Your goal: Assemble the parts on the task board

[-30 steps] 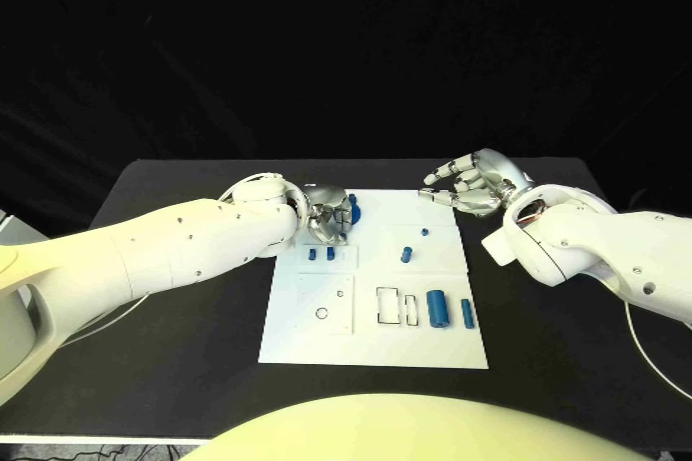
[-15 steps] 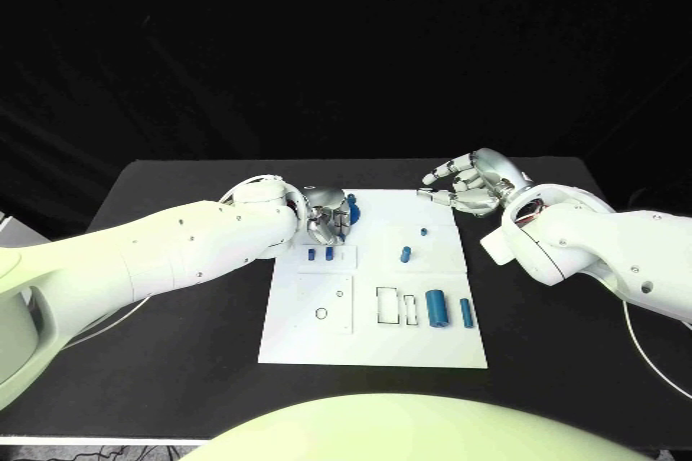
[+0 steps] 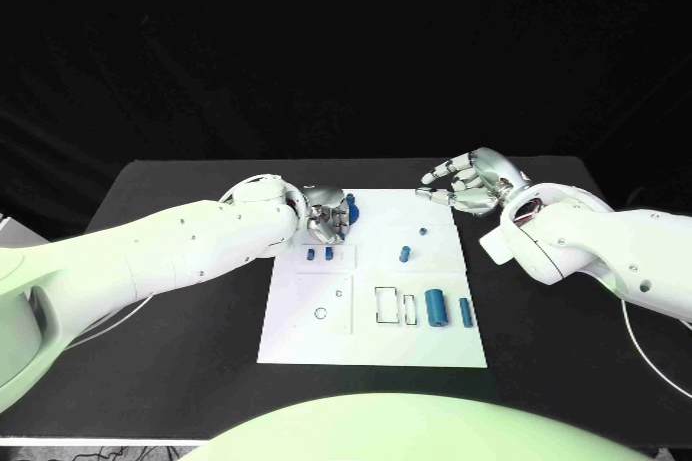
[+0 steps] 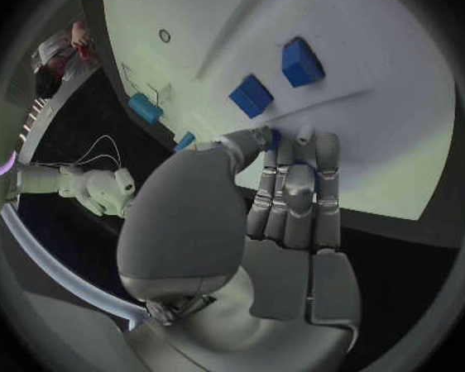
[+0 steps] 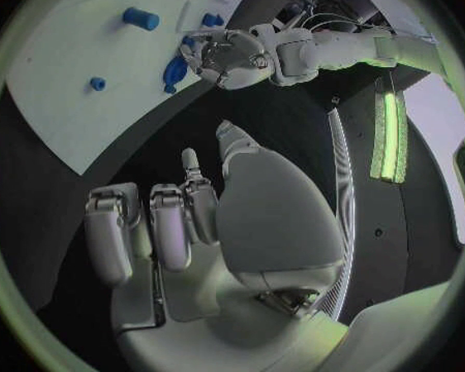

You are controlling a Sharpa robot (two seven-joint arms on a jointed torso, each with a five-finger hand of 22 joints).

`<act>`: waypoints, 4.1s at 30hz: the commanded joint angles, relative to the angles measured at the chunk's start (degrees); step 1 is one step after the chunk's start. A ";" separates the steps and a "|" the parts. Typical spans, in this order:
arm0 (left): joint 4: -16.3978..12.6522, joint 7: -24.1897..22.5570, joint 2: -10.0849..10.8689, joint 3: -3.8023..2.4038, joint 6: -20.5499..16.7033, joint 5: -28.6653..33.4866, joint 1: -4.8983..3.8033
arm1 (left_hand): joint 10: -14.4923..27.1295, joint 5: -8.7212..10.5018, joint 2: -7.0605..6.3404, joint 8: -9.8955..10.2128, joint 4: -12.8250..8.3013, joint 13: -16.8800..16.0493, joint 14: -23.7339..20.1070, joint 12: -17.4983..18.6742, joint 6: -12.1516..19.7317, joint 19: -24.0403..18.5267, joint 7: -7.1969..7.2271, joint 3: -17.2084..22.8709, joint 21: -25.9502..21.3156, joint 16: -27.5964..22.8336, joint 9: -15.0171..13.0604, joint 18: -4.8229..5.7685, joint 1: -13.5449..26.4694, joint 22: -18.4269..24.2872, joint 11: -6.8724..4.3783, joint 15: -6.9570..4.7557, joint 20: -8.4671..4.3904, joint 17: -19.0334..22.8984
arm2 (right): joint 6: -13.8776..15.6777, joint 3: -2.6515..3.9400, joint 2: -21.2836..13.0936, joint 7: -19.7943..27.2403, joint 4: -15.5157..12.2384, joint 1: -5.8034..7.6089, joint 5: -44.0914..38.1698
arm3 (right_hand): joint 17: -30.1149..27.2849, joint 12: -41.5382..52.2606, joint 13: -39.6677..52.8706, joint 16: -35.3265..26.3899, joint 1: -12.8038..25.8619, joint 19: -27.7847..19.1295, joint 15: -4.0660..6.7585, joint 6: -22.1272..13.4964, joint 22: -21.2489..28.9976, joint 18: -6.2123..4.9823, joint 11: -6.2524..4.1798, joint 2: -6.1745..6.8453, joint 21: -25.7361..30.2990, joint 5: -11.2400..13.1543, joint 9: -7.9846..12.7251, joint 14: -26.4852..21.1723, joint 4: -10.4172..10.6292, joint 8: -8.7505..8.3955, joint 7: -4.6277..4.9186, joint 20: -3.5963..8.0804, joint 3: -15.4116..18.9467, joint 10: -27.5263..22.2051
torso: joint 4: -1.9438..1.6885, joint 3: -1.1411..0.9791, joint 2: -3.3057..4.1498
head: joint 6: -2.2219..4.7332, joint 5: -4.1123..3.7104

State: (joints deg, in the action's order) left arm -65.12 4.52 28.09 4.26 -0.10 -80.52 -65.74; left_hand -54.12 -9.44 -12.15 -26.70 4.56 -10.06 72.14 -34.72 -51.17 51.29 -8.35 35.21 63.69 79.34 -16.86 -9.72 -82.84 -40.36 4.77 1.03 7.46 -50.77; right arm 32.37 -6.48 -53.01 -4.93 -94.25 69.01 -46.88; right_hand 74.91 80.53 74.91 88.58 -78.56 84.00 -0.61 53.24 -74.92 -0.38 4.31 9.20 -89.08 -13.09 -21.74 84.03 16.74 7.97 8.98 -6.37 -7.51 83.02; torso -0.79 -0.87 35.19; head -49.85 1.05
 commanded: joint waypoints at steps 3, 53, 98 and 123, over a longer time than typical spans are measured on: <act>-0.04 -2.03 0.04 0.19 -1.33 1.42 0.53 | -2.95 0.17 0.89 0.46 -1.20 0.57 2.30 1.53 -2.50 0.98 0.43 0.91 1.61 1.20 -0.50 -0.68 0.76 -1.58 -0.59 -0.50 -0.65 -2.24 | -0.24 0.01 0.07 0.68 -0.04 -0.03 -0.24 | 11.07 -0.05 7.54 -0.18 -0.09 5.56 0.56 -0.46 -14.64 0.16 -0.07 -0.37 -0.01 -0.36 0.05 5.02 -0.26 0.38 0.07 0.32 0.04 -0.34 | -0.01 -0.04 -0.04 | 0.20 -0.01; -3.84 -1.33 7.10 -2.56 -1.94 5.18 0.73 | -6.37 0.13 0.90 2.21 -3.20 1.56 2.94 5.54 -4.76 1.32 0.64 1.62 2.59 1.44 -0.94 -0.53 2.67 -2.56 -0.81 -0.72 -1.08 -1.84 | -0.33 0.01 -0.17 0.41 0.06 -0.15 -0.26 | 11.11 0.00 7.56 -0.18 -0.17 5.60 0.60 -0.40 -14.68 0.17 -0.11 -0.47 -0.08 -0.34 0.07 5.03 -0.22 0.55 0.03 0.35 -0.10 -0.27 | 0.00 -0.05 0.04 | 0.54 0.24; -3.25 -0.24 5.75 -1.84 1.38 4.75 0.80 | -6.87 0.21 0.94 2.44 -3.59 1.55 2.90 5.95 -5.17 1.30 0.64 1.62 2.67 1.43 -1.04 -0.51 2.79 -2.63 -0.84 -0.74 -1.09 -1.70 | -0.40 0.01 -0.02 0.44 0.21 -0.19 -0.27 | 11.11 0.00 7.56 -0.18 -0.17 5.60 0.60 -0.40 -14.68 0.17 -0.11 -0.47 -0.08 -0.34 0.07 5.03 -0.22 0.55 0.03 0.35 -0.10 -0.27 | 0.02 0.00 0.05 | 0.28 0.17; -2.67 0.48 5.75 -1.54 0.08 5.62 0.95 | -5.98 0.19 -0.12 7.29 -4.14 1.83 1.28 9.02 -0.96 -0.50 -0.62 1.53 1.48 0.92 0.11 -0.79 4.85 -0.87 0.35 0.26 -0.43 1.02 | -0.16 0.01 -0.05 -0.14 0.34 -0.30 -0.79 | 11.00 -0.11 7.45 -0.24 -0.23 5.51 0.63 -0.45 -14.58 0.13 -0.13 -0.45 0.12 -0.34 0.11 5.01 -0.22 0.68 0.02 0.39 -0.19 -0.33 | -0.01 0.00 -0.01 | 0.38 0.02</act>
State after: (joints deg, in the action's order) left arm -67.85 4.24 33.88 2.64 -0.44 -75.39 -64.95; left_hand -60.21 -9.18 -12.46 -19.61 0.63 -8.28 73.79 -25.91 -52.41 51.07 -8.89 36.92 65.34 80.45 -16.80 -9.72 -78.45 -41.30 4.94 1.37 7.06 -49.83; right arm 32.36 -6.47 -53.08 -5.16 -93.90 68.75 -47.01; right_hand 74.94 80.53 74.93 88.58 -78.56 84.00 -0.18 53.24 -74.95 -0.38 4.31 9.20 -89.08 -13.09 -21.68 84.03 16.74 8.41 8.98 -6.37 -7.51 83.02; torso -0.79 -0.87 35.17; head -49.48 1.11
